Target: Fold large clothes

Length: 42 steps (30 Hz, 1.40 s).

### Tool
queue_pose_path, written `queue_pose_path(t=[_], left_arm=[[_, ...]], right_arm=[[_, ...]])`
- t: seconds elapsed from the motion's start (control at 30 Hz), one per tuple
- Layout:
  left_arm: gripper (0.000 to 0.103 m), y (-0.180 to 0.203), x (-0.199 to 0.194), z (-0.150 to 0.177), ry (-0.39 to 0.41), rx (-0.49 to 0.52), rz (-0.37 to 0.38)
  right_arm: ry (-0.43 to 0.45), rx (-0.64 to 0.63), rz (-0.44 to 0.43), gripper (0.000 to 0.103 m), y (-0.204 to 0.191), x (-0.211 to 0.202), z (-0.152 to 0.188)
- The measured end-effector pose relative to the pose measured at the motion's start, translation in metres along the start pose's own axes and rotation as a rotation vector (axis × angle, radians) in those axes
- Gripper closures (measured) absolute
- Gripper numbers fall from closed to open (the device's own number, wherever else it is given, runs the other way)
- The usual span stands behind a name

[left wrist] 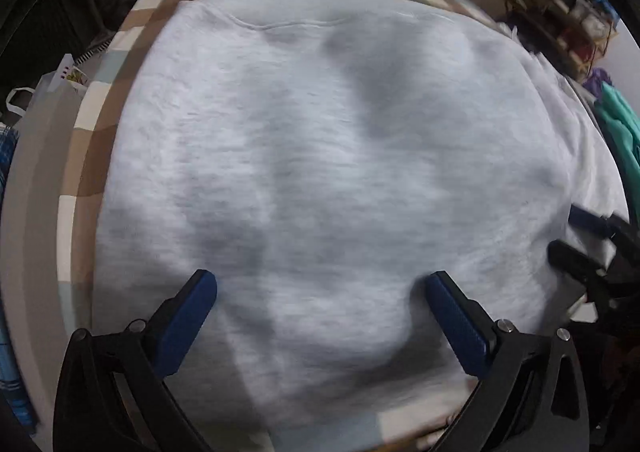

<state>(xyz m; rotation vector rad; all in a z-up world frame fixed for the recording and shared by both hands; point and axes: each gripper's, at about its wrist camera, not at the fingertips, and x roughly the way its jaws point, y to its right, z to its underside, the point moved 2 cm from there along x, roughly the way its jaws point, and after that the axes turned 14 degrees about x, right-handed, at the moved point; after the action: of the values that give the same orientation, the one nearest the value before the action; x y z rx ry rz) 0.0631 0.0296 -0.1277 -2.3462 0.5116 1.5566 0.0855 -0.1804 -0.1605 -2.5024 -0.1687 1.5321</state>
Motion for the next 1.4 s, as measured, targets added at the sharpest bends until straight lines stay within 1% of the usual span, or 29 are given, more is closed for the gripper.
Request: queue_pose_path(t=[0.03, 0.07, 0.13, 0.2, 0.23, 0.27, 0.33, 0.37, 0.4, 0.47, 0.53, 0.57, 0.63, 0.7, 0.73, 0.77, 0.83, 0.9, 0.93, 0.97, 1.03, 1.1, 1.13, 1.17, 1.2, 1.27, 1.33, 1.37, 1.4], left_arm=[[0.001, -0.001, 0.000, 0.001, 0.007, 0.001, -0.005], [0.001, -0.001, -0.001, 0.000, 0.009, 0.001, -0.001], [0.001, 0.000, -0.005, -0.001, -0.001, 0.012, -0.002], [0.002, -0.009, -0.020, -0.001, -0.005, 0.001, -0.013], [0.002, -0.013, -0.032, 0.000, 0.031, -0.013, -0.001], [0.002, -0.019, -0.039, 0.002, 0.077, -0.026, 0.027], [0.002, -0.030, -0.044, 0.001, 0.139, -0.059, 0.059], [0.002, -0.035, -0.037, 0.001, 0.116, -0.069, 0.054], [0.002, -0.038, -0.023, -0.001, 0.073, -0.079, 0.040], [0.002, -0.042, 0.005, 0.007, 0.014, -0.103, 0.024], [0.001, -0.039, 0.003, 0.010, 0.029, -0.078, -0.067], [0.002, -0.035, 0.003, 0.005, 0.003, -0.072, -0.090], [0.002, -0.036, -0.002, 0.002, 0.026, -0.085, -0.098], [0.002, -0.037, -0.018, 0.002, 0.079, -0.127, -0.072], [0.002, -0.035, -0.034, -0.004, 0.143, -0.154, -0.030], [0.002, -0.032, -0.049, -0.011, 0.198, -0.158, 0.013], [0.002, -0.012, -0.058, -0.028, 0.237, -0.116, 0.082], [0.002, 0.007, -0.048, -0.045, 0.186, -0.055, 0.097], [0.002, 0.022, -0.032, -0.061, 0.133, -0.027, 0.078], [0.002, 0.029, -0.016, -0.070, 0.089, -0.009, 0.070], [0.002, 0.043, 0.014, -0.081, 0.042, 0.005, 0.112], [0.001, 0.049, 0.041, -0.077, 0.033, -0.017, 0.123], [0.001, 0.052, 0.051, -0.074, 0.034, -0.009, 0.091], [0.001, 0.056, 0.053, -0.071, 0.072, 0.019, 0.039], [0.001, 0.061, 0.049, -0.072, 0.061, 0.030, 0.026], [0.001, 0.056, 0.053, -0.077, 0.043, 0.014, 0.061], [0.001, 0.048, 0.058, -0.079, 0.044, -0.005, 0.084], [0.001, 0.047, 0.055, -0.080, 0.035, -0.001, 0.086], [0.001, 0.050, 0.046, -0.077, 0.040, 0.007, 0.091]], right_arm=[[0.010, 0.024, 0.003, 0.024, 0.002, 0.014, 0.006], [0.068, 0.036, -0.002, 0.023, 0.003, 0.013, 0.010], [0.032, 0.054, 0.025, 0.023, 0.000, 0.010, 0.006], [-0.023, 0.088, -0.002, 0.027, 0.004, 0.001, 0.000], [-0.033, 0.091, -0.025, 0.030, 0.008, -0.009, -0.003], [-0.006, 0.093, -0.014, 0.032, 0.015, -0.025, -0.008], [0.089, 0.108, 0.043, 0.030, 0.039, -0.053, -0.018], [0.106, 0.113, 0.078, 0.029, 0.054, -0.060, -0.022], [0.086, 0.122, 0.105, 0.027, 0.068, -0.059, -0.026], [-0.035, 0.155, 0.162, 0.027, 0.102, -0.037, -0.023], [-0.188, 0.173, 0.157, 0.027, 0.130, -0.006, -0.009], [-0.149, 0.145, 0.148, 0.017, 0.133, -0.006, -0.007], [-0.130, 0.147, 0.099, 0.016, 0.140, -0.009, -0.004], [-0.158, 0.151, 0.108, 0.018, 0.138, -0.013, -0.007], [-0.163, 0.144, 0.126, 0.020, 0.136, -0.018, -0.010], [-0.150, 0.139, 0.128, 0.026, 0.132, -0.024, -0.016], [-0.065, 0.125, 0.075, 0.027, 0.117, -0.044, -0.035], [0.025, 0.110, 0.061, 0.027, 0.102, -0.055, -0.058], [0.064, 0.097, 0.078, 0.027, 0.094, -0.056, -0.072], [0.085, 0.091, 0.093, 0.027, 0.088, -0.053, -0.082], [0.109, 0.080, 0.120, 0.027, 0.081, -0.033, -0.105], [0.097, 0.077, 0.201, 0.028, 0.088, -0.006, -0.106], [0.087, 0.073, 0.255, 0.029, 0.098, 0.008, -0.104], [0.078, 0.068, 0.251, 0.027, 0.107, 0.021, -0.100], [0.072, 0.060, 0.232, 0.025, 0.113, 0.025, -0.094], [0.056, 0.053, 0.209, 0.025, 0.123, 0.021, -0.090], [0.017, 0.067, 0.186, 0.032, 0.120, 0.009, -0.102], [0.036, 0.067, 0.166, 0.043, 0.117, 0.000, -0.111], [0.075, 0.073, 0.144, 0.047, 0.112, -0.012, -0.118]])
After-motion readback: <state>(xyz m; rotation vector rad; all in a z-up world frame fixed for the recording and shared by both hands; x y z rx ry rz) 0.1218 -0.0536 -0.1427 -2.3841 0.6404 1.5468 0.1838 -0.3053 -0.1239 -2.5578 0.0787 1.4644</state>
